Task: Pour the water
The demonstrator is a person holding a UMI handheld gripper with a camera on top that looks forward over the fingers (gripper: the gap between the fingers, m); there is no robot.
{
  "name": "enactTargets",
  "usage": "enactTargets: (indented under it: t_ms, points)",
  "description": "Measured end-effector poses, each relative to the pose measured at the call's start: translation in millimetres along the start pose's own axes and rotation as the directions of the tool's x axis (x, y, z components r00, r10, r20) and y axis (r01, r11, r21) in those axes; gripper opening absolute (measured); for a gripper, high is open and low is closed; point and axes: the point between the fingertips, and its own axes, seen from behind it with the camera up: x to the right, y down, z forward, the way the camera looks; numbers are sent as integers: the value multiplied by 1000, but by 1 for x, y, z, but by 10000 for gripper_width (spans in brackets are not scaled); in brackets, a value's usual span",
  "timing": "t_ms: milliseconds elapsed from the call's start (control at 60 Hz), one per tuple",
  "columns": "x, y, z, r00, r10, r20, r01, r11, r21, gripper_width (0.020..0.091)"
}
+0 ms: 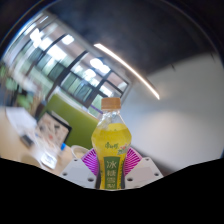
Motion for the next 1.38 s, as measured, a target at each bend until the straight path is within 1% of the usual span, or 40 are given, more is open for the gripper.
enactTargets:
  t_ms: [33, 83, 100, 117, 150, 167, 183, 283, 400, 433, 450, 483, 500, 517, 533, 567, 617, 650, 667, 717, 750, 783, 800, 883, 900, 967, 983, 1067, 1083, 1133, 1300, 1383]
  points:
    - [1, 12, -4, 976, 217, 25, -217, 976, -5, 270]
    - [-6, 36, -12, 869, 492, 54, -491, 870, -38, 269]
    - [-10, 37, -4, 830, 555, 65, -552, 832, -60, 269]
    - [3, 51, -13, 798, 598, 78, -593, 801, -82, 269]
    - [-3, 70, -20, 743, 664, 84, -652, 747, -132, 271]
    - [-18, 74, -16, 725, 685, 77, -672, 727, -141, 271]
    - [-2, 92, -20, 723, 686, 82, -671, 725, -155, 270]
    - [-2, 136, -35, 745, 661, 91, -635, 745, -205, 270]
    - [2, 161, -56, 787, 604, 129, -564, 788, -248, 281]
    - [12, 160, -64, 799, 584, 141, -547, 805, -230, 279]
    - [6, 160, -60, 805, 575, 146, -536, 811, -234, 278]
    - [15, 163, -68, 811, 566, 148, -527, 817, -236, 285]
    - [20, 165, -72, 813, 563, 149, -523, 818, -239, 290]
    - [25, 166, -75, 813, 563, 148, -523, 818, -239, 313]
    - [19, 164, -72, 813, 564, 147, -525, 818, -235, 315]
    - [30, 168, -80, 811, 567, 147, -528, 816, -233, 352]
    - [34, 167, -82, 806, 572, 152, -534, 813, -232, 450]
    - [45, 172, -90, 803, 576, 153, -535, 810, -240, 496]
    - [51, 175, -93, 803, 578, 147, -536, 807, -249, 544]
    - [57, 184, -102, 799, 587, 135, -533, 794, -293, 736]
    - [69, 182, -113, 787, 601, 139, -549, 785, -289, 864]
    - [75, 173, -116, 779, 609, 147, -562, 783, -267, 813]
    - [82, 170, -122, 775, 615, 146, -569, 780, -260, 804]
    - [124, 166, -159, 765, 632, 129, -587, 765, -265, 824]
    - [115, 160, -156, 765, 631, 127, -587, 765, -266, 825]
    - [148, 156, -193, 775, 622, 110, -579, 769, -270, 833]
    - [143, 152, -196, 778, 618, 113, -574, 773, -270, 830]
    - [182, 144, -253, 802, 589, 102, -546, 791, -277, 831]
    - [173, 138, -258, 807, 582, 101, -539, 795, -279, 831]
    - [193, 130, -296, 814, 571, 103, -528, 803, -278, 832]
    - [205, 99, -407, 799, 575, 177, -516, 806, -290, 837]
    - [220, 87, -453, 793, 571, 211, -512, 813, -277, 831]
